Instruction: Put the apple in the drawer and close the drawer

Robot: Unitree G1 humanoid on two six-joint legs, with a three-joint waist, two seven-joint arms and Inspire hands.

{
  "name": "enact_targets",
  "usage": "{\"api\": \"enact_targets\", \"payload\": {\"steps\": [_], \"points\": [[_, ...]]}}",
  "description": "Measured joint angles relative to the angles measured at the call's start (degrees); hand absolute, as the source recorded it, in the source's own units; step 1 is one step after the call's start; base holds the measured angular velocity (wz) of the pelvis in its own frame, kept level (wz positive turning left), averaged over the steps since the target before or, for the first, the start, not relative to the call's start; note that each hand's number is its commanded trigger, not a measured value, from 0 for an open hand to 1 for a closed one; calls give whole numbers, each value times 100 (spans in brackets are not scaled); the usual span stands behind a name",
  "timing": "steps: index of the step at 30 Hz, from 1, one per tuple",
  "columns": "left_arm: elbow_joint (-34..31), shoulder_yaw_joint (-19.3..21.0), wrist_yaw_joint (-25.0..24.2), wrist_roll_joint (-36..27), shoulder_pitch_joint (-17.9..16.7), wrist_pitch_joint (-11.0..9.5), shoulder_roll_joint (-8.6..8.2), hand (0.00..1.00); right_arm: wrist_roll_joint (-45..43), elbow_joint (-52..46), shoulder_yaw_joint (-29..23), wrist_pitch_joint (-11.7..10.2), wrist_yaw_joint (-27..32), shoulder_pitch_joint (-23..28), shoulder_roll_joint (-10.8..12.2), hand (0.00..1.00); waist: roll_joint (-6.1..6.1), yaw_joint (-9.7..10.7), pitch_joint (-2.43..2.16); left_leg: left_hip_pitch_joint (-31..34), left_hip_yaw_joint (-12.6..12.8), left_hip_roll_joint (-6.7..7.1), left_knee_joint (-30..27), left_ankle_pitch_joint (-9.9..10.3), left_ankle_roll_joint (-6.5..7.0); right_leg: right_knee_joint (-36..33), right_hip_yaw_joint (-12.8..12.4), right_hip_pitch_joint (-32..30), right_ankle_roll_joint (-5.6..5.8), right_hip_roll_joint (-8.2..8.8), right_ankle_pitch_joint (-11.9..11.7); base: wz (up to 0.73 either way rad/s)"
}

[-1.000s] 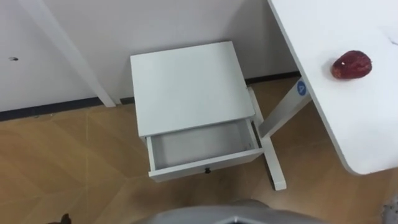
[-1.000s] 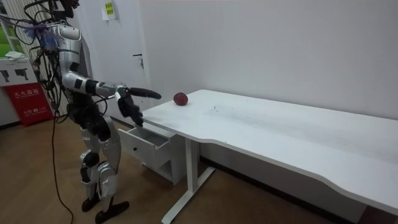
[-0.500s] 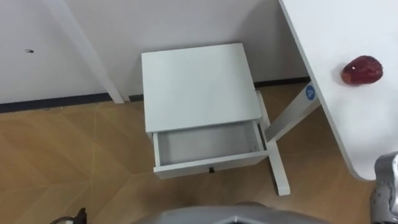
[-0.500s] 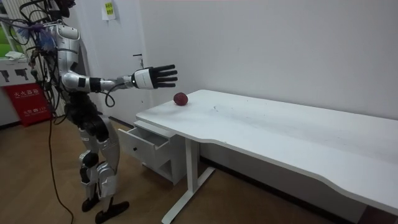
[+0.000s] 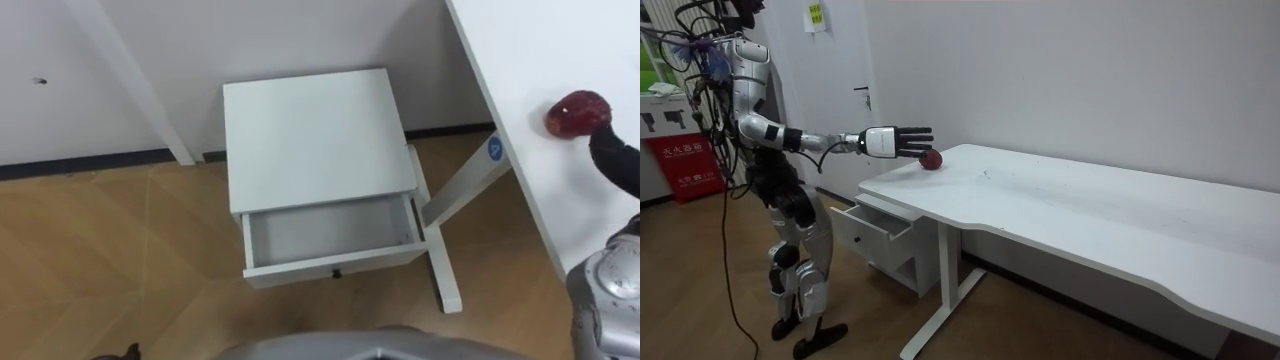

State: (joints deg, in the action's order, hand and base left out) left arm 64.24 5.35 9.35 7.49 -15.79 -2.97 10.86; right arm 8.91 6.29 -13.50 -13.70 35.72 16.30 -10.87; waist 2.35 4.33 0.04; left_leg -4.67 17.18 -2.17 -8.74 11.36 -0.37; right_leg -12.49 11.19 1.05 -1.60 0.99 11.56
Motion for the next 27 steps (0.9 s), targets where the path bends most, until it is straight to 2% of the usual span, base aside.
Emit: {"api": "enact_targets", "payload": {"steps": [9,10,13,25,27], "points": [[-15,0,0,0,-25,6,1,0,1,110,35,8,-244,23,-1,0,-15,10,-13,-14,7,-19,-38,1,-1,24,-4,4,-30,-4,-18,0],[-15,0,0,0,-27,6,1,0,2,225,89,10,-285,25,0,0,-12,9,-25,-12,7,-19,-56,1,-2,80,-11,17,-31,-4,-20,0],[-15,-4,0,-1,-24,4,2,0,2,397,156,71,-439,32,0,0,-21,7,-27,-13,7,-19,-57,1,-2,78,-11,16,-30,-5,-29,0],[-18,-3,-117,79,1,-3,17,0,-50,430,232,90,-727,47,-16,0,-28,-8,-7,0,-8,-20,-54,1,-2,79,-14,30,-31,-13,-38,0],[-18,-4,-117,80,0,-3,19,0,-55,431,275,90,-835,46,-17,0,-17,-3,12,-5,-10,-20,-54,1,-2,83,-2,44,-31,-12,-38,0]]}}
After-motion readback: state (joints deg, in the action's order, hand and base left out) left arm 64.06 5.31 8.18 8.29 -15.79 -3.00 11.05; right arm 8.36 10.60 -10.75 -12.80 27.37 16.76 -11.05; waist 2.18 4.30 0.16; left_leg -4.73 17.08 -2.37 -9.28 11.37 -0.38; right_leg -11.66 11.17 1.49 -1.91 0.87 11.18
